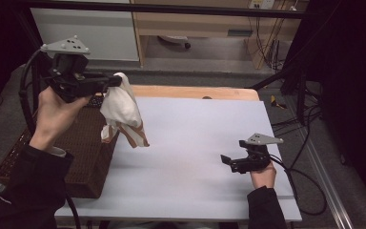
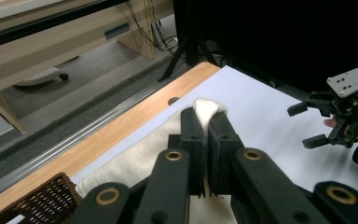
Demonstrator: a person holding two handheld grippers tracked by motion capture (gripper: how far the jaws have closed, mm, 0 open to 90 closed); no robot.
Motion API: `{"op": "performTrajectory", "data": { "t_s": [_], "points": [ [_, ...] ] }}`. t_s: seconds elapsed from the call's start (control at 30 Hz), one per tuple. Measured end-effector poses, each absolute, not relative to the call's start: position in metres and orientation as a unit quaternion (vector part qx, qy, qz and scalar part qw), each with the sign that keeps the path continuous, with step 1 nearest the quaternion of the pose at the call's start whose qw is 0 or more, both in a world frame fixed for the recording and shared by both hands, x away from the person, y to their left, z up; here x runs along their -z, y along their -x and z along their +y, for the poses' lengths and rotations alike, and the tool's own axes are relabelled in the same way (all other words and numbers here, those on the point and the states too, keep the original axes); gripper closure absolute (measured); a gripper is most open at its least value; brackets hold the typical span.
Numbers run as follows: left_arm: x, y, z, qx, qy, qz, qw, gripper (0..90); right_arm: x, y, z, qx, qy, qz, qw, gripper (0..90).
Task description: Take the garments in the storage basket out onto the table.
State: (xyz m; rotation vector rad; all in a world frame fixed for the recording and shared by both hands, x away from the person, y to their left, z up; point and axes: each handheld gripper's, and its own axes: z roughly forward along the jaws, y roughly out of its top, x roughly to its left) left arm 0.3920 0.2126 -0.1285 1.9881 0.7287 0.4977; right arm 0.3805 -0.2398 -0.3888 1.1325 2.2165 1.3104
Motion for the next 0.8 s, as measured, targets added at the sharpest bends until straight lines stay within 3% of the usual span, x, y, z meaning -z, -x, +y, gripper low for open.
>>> {"op": "performTrajectory", "data": {
  "t_s": [0.37,0.8],
  "points": [
    [0.135,-0.393,0.19,-0.189,-0.819,0.28,0.464,86.1,0.389,-0.38,-0.24,-0.461,-0.396,0.777,0.163,2.9],
    [0.18,-0.407,0.173,-0.158,-0.836,0.287,0.441,86.0,0.389,-0.38,-0.24,-0.461,-0.396,0.777,0.163,2.9]
  ]
}}
